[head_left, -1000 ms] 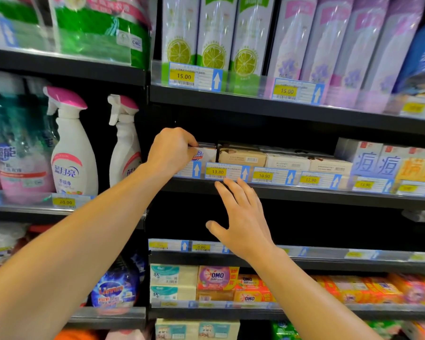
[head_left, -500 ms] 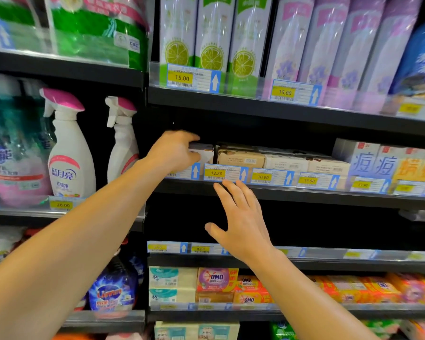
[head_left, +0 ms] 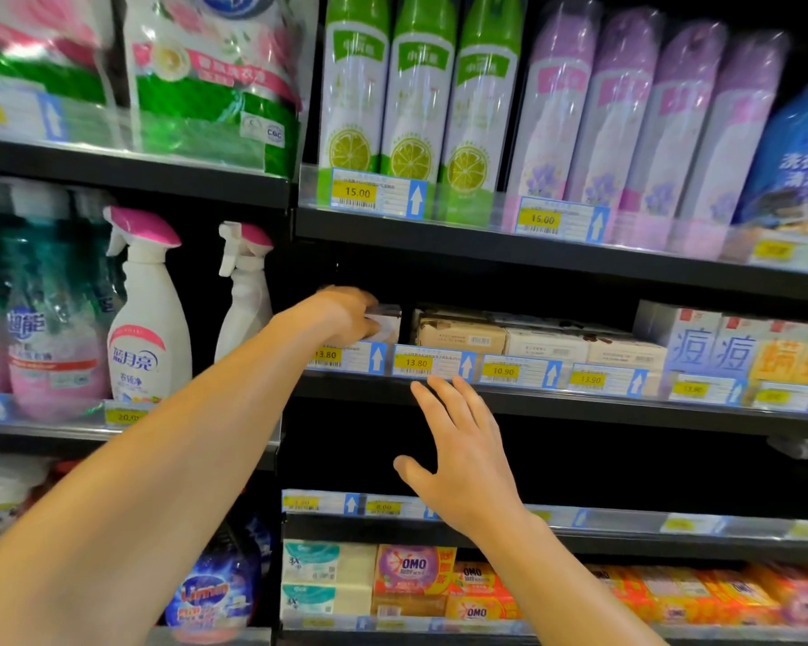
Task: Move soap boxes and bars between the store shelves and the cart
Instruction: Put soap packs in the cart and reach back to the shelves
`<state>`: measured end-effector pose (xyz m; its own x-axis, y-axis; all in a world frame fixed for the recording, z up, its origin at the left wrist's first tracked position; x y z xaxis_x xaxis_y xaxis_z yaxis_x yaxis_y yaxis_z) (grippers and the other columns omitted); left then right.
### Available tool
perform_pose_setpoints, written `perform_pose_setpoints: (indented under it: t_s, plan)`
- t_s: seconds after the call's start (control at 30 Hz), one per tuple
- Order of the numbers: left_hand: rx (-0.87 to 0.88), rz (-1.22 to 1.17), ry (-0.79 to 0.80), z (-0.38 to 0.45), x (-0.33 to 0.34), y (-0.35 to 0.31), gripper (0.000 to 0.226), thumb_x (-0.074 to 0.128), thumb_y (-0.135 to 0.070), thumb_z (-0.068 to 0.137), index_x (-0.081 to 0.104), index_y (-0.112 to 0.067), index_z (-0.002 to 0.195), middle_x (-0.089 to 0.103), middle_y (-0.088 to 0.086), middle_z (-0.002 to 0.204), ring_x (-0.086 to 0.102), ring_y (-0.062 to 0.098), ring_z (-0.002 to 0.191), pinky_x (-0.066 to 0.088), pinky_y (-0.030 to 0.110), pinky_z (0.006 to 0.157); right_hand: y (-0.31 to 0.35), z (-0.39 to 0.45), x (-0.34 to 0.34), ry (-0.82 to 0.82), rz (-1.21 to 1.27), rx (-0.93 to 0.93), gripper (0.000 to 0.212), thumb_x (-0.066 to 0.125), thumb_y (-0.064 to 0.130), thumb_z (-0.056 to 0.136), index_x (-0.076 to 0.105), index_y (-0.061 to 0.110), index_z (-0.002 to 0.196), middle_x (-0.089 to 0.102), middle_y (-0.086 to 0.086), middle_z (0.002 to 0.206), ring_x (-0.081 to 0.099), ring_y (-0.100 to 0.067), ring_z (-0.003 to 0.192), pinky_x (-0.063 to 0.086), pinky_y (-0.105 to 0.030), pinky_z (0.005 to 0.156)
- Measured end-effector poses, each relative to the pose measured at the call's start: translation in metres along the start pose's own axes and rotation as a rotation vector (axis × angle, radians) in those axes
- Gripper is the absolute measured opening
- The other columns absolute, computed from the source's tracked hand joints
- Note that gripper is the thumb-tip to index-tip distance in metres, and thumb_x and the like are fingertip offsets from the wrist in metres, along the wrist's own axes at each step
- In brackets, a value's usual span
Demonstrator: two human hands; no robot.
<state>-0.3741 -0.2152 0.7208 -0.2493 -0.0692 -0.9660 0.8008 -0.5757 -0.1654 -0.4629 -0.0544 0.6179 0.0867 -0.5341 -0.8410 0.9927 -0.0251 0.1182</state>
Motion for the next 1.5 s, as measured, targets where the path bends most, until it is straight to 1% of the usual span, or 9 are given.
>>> perform_pose_setpoints:
  t_s: [0.4, 0.47, 0.53, 0.63, 0.77, 0.97, 1.13, 1.3, 1.5]
  plan:
    - [0.003, -0.057, -0.030, 0.001, 0.003, -0.020, 0.049, 0.053, -0.029, 0.099, 0.045, -0.018, 0.145, 0.054, 0.006, 0.139, 0.052, 0.023, 0.123, 0.044, 0.036, 0.105, 0.003, 0.001, 0.000, 0.002, 0.014, 0.035, 0.081, 0.052, 0.055, 0.094, 0.007, 0.033, 0.158, 0.001, 0.012, 0.165, -0.016, -0.011, 0.150, -0.004, -0.034, 0.122]
    - [-0.012, -0.057, -0.037, 0.003, 0.004, -0.019, 0.053, 0.054, -0.033, 0.098, 0.042, -0.020, 0.147, 0.051, 0.006, 0.142, 0.051, 0.024, 0.125, 0.044, 0.038, 0.106, 0.002, 0.001, 0.000, 0.016, 0.007, 0.037, 0.081, 0.052, 0.055, 0.094, 0.006, 0.033, 0.158, 0.000, 0.011, 0.165, -0.017, -0.012, 0.150, -0.004, -0.035, 0.123]
    - [-0.032, -0.054, -0.048, 0.002, 0.004, -0.016, 0.062, 0.055, -0.042, 0.095, 0.035, -0.025, 0.151, 0.044, 0.005, 0.149, 0.044, 0.028, 0.133, 0.039, 0.045, 0.110, 0.002, 0.000, -0.001, 0.035, -0.011, 0.039, 0.082, 0.052, 0.056, 0.094, 0.005, 0.034, 0.158, -0.001, 0.011, 0.166, -0.018, -0.013, 0.150, -0.003, -0.036, 0.123]
    - [-0.032, -0.067, -0.144, -0.013, -0.002, -0.013, 0.064, 0.053, -0.052, 0.092, 0.035, -0.030, 0.150, 0.040, 0.002, 0.152, 0.035, 0.032, 0.139, 0.031, 0.054, 0.113, 0.006, -0.002, -0.006, 0.058, -0.042, 0.054, 0.083, 0.053, 0.056, 0.094, 0.005, 0.032, 0.158, -0.002, 0.008, 0.166, -0.015, -0.017, 0.151, -0.001, -0.038, 0.123]
    - [0.033, -0.015, -0.343, -0.059, -0.009, -0.018, 0.058, 0.053, -0.046, 0.094, 0.041, -0.026, 0.147, 0.042, 0.001, 0.151, 0.030, 0.029, 0.142, 0.024, 0.055, 0.116, 0.015, -0.016, -0.015, 0.052, -0.064, 0.077, 0.083, 0.053, 0.057, 0.094, 0.008, 0.030, 0.158, 0.000, 0.005, 0.166, -0.011, -0.020, 0.152, 0.001, -0.039, 0.124]
    - [0.114, 0.025, -0.444, -0.143, 0.011, -0.013, 0.057, 0.056, -0.046, 0.088, 0.050, -0.020, 0.139, 0.051, 0.004, 0.143, 0.044, 0.028, 0.130, 0.037, 0.049, 0.107, 0.039, -0.066, -0.030, 0.055, -0.043, 0.114, 0.081, 0.054, 0.056, 0.093, 0.013, 0.029, 0.158, 0.008, 0.004, 0.166, -0.004, -0.022, 0.153, 0.002, -0.040, 0.124]
    - [0.099, 0.046, -0.313, -0.226, 0.062, 0.002, 0.064, 0.054, -0.048, 0.091, 0.042, -0.020, 0.148, 0.040, 0.006, 0.154, 0.033, 0.028, 0.142, 0.028, 0.049, 0.115, 0.069, -0.128, -0.024, 0.110, -0.018, 0.124, 0.082, 0.058, 0.056, 0.091, 0.017, 0.029, 0.157, 0.013, 0.003, 0.165, 0.002, -0.023, 0.153, 0.007, -0.041, 0.124]
    - [0.094, 0.110, -0.202, -0.305, 0.123, 0.032, 0.067, 0.053, -0.052, 0.088, 0.043, -0.021, 0.146, 0.041, 0.006, 0.153, 0.037, 0.030, 0.139, 0.032, 0.049, 0.113, 0.112, -0.186, 0.005, 0.172, -0.044, 0.091, 0.082, 0.056, 0.057, 0.092, 0.016, 0.026, 0.157, 0.016, 0.000, 0.164, 0.005, -0.025, 0.152, 0.012, -0.044, 0.124]
    - [0.042, 0.064, -0.129, -0.399, 0.191, 0.085, 0.068, 0.058, -0.047, 0.089, 0.040, -0.019, 0.148, 0.039, 0.009, 0.154, 0.036, 0.032, 0.140, 0.031, 0.050, 0.113, 0.170, -0.239, 0.060, 0.339, -0.055, 0.008, 0.083, 0.053, 0.059, 0.093, 0.014, 0.024, 0.158, 0.011, -0.001, 0.165, 0.002, -0.026, 0.152, 0.010, -0.045, 0.123]
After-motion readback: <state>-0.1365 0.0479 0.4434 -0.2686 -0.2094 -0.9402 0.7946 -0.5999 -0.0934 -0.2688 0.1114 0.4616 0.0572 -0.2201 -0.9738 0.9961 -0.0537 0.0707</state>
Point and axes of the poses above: each hand's wrist, its own z-axis towards the middle knuckle, its own x-axis out of the palm, y = z × x, the point moved 9 cm from there along z, towards the middle knuckle
